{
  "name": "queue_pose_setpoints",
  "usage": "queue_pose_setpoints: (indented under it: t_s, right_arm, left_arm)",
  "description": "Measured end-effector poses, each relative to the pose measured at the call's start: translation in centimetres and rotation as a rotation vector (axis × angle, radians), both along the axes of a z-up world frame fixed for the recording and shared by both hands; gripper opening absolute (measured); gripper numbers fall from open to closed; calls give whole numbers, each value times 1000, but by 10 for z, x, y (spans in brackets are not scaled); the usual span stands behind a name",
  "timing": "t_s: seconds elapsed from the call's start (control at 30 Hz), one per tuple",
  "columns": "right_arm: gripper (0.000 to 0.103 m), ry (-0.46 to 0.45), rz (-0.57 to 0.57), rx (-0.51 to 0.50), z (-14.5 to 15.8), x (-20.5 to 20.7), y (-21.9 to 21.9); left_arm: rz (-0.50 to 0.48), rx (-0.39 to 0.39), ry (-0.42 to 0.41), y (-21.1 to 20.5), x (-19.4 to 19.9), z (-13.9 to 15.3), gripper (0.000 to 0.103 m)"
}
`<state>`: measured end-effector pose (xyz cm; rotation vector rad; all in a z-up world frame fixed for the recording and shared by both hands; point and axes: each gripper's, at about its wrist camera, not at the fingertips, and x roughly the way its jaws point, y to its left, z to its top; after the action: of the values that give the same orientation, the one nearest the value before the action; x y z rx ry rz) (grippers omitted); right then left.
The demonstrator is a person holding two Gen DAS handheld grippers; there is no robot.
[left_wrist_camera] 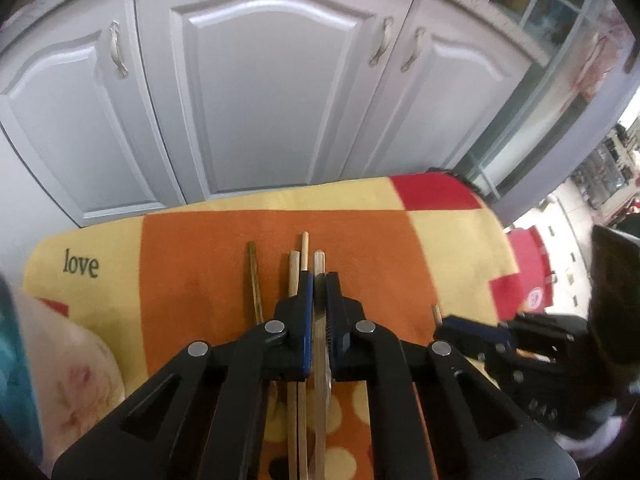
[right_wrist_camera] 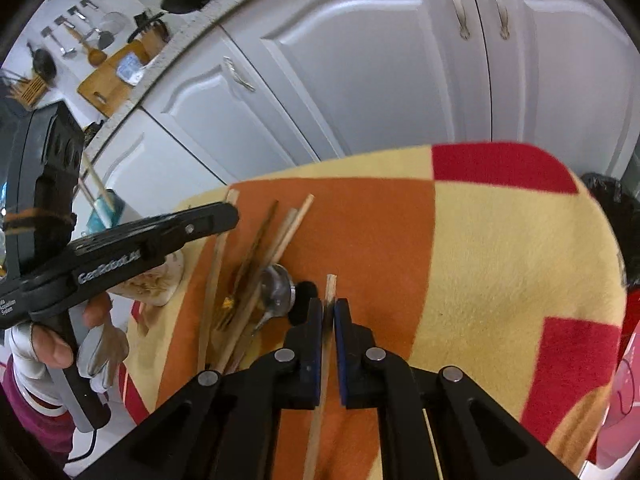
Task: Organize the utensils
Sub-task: 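Grasp a chopstick with left tool while right tool grasps another chopstick, then carry chopsticks into rose cup with left tool while right tool drops its chopstick in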
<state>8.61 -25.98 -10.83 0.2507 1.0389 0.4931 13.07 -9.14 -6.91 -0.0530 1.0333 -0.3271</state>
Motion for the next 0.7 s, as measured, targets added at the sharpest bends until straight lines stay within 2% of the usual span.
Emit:
queue_pose_setpoints:
  t_s: [0.13, 0.33, 0.7]
  right_arm:
    - [5, -38, 9, 42, 22, -11, 1]
    - [5, -141, 64, 56, 70, -34, 14]
    - [5, -261, 124, 71, 127, -81, 25]
  left_arm:
    - [-2, -56, -51, 17, -30, 28, 4]
    - [-15, -117, -129, 40, -68, 68, 4]
    - [-36, -155, -234, 79, -137, 115, 4]
